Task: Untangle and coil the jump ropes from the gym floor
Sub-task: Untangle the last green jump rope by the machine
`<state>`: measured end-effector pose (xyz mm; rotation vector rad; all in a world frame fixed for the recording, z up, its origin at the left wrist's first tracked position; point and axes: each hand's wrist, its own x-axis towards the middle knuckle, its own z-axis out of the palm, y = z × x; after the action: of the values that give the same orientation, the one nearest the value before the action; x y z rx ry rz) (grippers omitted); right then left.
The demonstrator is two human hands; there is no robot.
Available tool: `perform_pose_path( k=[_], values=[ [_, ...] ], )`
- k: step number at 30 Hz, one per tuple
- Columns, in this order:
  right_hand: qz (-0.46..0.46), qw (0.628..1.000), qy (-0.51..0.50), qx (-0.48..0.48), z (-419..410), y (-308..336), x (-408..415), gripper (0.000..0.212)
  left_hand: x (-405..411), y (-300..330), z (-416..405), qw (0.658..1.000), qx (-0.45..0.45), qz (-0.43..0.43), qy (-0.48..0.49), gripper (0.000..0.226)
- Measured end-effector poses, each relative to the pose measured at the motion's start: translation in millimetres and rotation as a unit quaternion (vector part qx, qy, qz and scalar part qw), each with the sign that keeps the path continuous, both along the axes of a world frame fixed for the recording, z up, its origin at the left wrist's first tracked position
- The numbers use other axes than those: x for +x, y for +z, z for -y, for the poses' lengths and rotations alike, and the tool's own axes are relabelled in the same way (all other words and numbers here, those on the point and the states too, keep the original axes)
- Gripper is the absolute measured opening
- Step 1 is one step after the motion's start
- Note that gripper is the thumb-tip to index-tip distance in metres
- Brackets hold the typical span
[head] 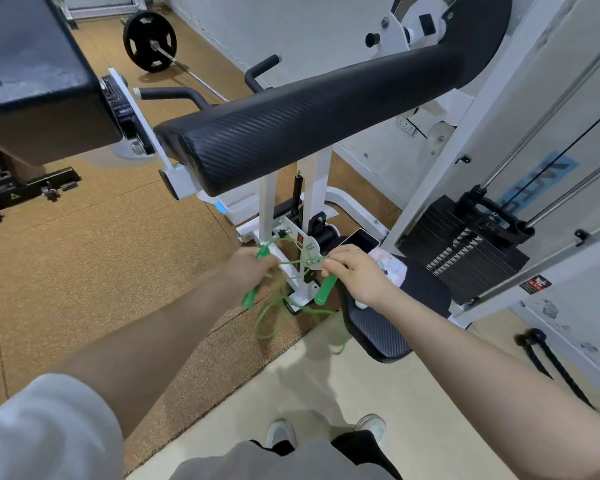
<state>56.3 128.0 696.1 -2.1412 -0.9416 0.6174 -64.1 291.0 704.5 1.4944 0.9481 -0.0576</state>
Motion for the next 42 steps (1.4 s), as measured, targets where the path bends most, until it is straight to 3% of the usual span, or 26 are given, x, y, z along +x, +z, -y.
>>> perform_pose_path(
  k=[2, 5, 7, 10, 13, 16, 17, 19, 21, 23, 25, 28, 31, 33, 34, 37, 39, 42],
  values=[
    [-0.08, 0.992, -0.095, 0.037, -2, 6, 1, 0.031, 0, -8, -1, 0.998, 0.061, -0.018, -0.012, 0.023],
    [-0.287, 0.913, -0.265, 0.12, -2, 18, 11, 0.029, -6, -18, -10, 0.989, 0.135, -0.058, -0.03, 0.032],
    [-0.334, 0.878, -0.312, 0.141, 4, 22, 19, 0.028, -14, -25, -19, 0.967, 0.214, -0.124, -0.067, 0.034],
    [-0.355, 0.878, -0.295, 0.126, 15, 21, 21, 0.037, -21, -28, -27, 0.952, 0.246, -0.166, -0.078, 0.036],
    [-0.363, 0.89, -0.244, 0.132, 19, 19, 18, 0.041, -19, -26, -30, 0.961, 0.206, -0.182, -0.037, 0.035],
    [-0.418, 0.887, -0.122, 0.152, 15, 24, 8, 0.033, -11, -21, -26, 0.974, 0.162, -0.153, -0.039, 0.036],
    [-0.439, 0.884, -0.074, 0.145, 14, 26, 2, 0.03, -9, -19, -21, 0.985, 0.114, -0.123, -0.05, 0.038],
    [-0.461, 0.881, 0.017, 0.107, 11, 30, -9, 0.025, -2, -10, -5, 0.992, -0.097, -0.056, -0.061, 0.056],
    [-0.467, 0.876, 0.098, 0.07, 8, 35, -16, 0.021, 7, -5, 7, 0.962, -0.248, -0.021, -0.111, 0.074],
    [-0.453, 0.876, 0.162, 0.041, 6, 36, -21, 0.018, 15, -3, 16, 0.932, -0.321, 0.001, -0.166, 0.078],
    [-0.423, 0.884, 0.202, 0.003, 7, 36, -23, 0.023, 20, 6, 26, 0.919, -0.352, 0.001, -0.178, 0.056],
    [-0.391, 0.888, 0.229, -0.072, 16, 35, -18, 0.017, 26, 13, 37, 0.928, -0.343, 0.046, -0.139, 0.025],
    [-0.252, 0.956, 0.095, -0.114, 23, 30, -6, 0.022, 28, 22, 39, 0.929, -0.346, 0.083, -0.103, 0.023],
    [-0.083, 0.993, -0.033, -0.071, 27, 19, 2, 0.016, 26, 29, 38, 0.933, -0.33, 0.084, -0.12, 0.031],
    [-0.066, 0.995, -0.064, -0.029, 29, 15, 3, 0.011, 24, 33, 37, 0.933, -0.32, 0.092, -0.134, 0.034],
    [-0.172, 0.984, 0.05, 0.01, 25, 10, -6, 0.04, 19, 47, 36, 0.908, -0.346, 0.164, -0.169, 0.03],
    [-0.202, 0.973, 0.111, -0.018, 18, 13, -17, 0.018, 17, 51, 34, 0.886, -0.368, 0.229, -0.162, 0.025],
    [-0.237, 0.969, 0.073, -0.012, 9, 12, -19, 0.039, 12, 50, 24, 0.895, -0.327, 0.285, -0.105, 0.017]
  ],
)
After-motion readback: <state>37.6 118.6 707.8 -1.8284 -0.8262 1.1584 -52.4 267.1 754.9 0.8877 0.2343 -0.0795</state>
